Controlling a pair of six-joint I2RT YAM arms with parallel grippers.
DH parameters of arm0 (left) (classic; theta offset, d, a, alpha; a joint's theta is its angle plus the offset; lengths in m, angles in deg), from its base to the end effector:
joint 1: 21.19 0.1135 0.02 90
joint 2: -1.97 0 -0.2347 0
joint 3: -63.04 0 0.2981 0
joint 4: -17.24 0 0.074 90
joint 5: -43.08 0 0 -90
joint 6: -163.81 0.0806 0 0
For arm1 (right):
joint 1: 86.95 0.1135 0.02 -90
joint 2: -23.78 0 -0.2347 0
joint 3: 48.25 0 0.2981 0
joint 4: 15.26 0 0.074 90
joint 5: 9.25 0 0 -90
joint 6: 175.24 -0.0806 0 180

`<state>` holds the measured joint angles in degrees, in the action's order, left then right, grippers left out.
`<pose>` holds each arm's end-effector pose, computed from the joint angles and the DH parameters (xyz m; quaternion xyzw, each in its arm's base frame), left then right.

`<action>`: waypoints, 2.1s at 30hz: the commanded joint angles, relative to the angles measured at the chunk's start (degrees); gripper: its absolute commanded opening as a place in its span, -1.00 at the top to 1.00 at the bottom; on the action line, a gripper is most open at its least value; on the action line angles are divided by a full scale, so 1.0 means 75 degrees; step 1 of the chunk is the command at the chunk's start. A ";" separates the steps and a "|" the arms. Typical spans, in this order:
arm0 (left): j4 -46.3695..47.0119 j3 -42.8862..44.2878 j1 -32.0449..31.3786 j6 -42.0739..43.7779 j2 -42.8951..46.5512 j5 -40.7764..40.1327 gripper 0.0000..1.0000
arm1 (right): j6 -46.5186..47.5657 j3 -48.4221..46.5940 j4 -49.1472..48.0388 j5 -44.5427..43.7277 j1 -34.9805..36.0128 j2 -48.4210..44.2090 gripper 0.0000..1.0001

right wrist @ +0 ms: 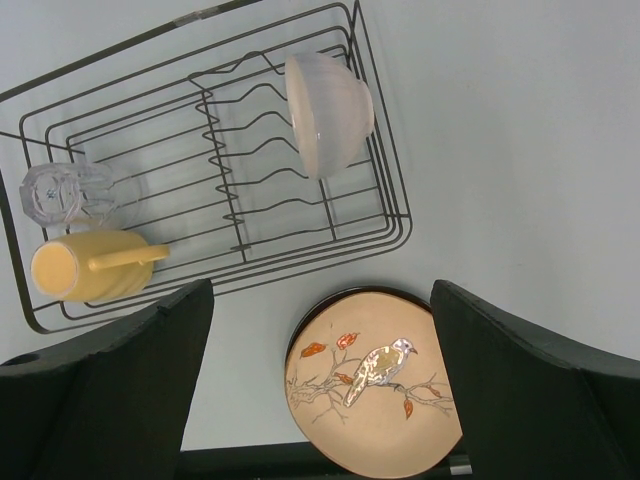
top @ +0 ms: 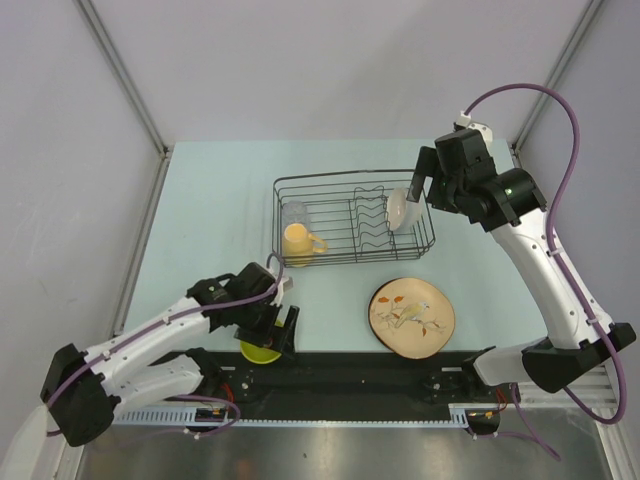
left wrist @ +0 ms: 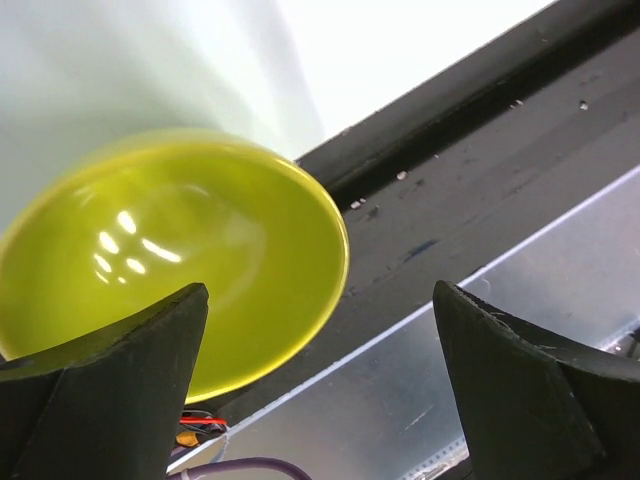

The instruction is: Load the mixed dishes into the dish rack

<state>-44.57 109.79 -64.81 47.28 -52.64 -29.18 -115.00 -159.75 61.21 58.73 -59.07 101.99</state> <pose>0.1508 -0.1777 0.1227 0.1714 0.9577 -0.2244 0.0555 0.3055 0.1275 0.4051 0.0906 0.8994 0.0344 0.4262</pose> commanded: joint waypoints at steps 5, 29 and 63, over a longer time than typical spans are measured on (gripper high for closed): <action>0.0364 0.0448 -0.0126 0.0103 -0.0850 -0.0349 -1.00 | 0.0182 -0.0309 -0.0117 -0.0122 -0.0108 -0.0327 -0.91; 0.1431 0.0179 -0.0091 -0.0026 -0.1930 0.0331 0.62 | 0.0429 -0.0028 -0.0328 0.0159 -0.0623 -0.0608 -0.91; 0.1031 0.4255 -0.0290 0.1920 -0.1800 0.0867 1.00 | 0.0217 0.0113 -0.0562 -0.0051 -0.0178 -0.0749 -0.89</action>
<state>-40.94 135.69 -66.60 61.84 -65.49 -31.13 -113.23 -156.30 56.93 61.33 -60.73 96.70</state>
